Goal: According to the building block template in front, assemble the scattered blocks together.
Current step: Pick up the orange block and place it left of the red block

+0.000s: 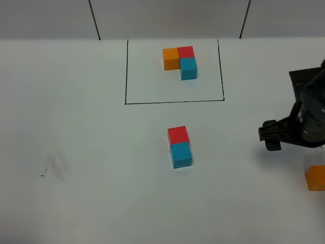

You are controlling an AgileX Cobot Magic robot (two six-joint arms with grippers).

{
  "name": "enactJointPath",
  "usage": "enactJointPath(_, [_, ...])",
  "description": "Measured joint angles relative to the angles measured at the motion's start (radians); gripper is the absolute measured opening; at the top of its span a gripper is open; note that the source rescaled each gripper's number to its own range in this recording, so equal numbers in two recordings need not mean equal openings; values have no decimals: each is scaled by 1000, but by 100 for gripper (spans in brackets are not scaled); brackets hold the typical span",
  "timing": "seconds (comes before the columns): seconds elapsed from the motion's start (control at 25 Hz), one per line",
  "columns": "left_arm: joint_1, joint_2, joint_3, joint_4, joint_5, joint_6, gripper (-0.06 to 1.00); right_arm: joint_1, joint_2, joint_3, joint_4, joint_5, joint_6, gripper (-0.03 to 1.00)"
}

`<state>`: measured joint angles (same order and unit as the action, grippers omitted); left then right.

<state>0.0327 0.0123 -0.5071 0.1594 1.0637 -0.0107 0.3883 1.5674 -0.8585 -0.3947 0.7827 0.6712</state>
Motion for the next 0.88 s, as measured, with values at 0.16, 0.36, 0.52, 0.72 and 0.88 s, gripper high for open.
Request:
enactJointPath(0.16, [0,0,0,0,0,0,0,-51,-40,96,-1,-46,2,91])
enactJointPath(0.36, [0,0,0,0,0,0,0,-115,-55,201,-4,-128,3,90])
enactJointPath(0.52, [0,0,0,0,0,0,0,-147,-56,259,-31,-206,3,90])
enactJointPath(0.72, [0,0,0,0,0,0,0,-153,-49,270,-65,-253,4,89])
enactJointPath(0.88, [0,0,0,0,0,0,0,-153,-4,270,-72,-282,4,87])
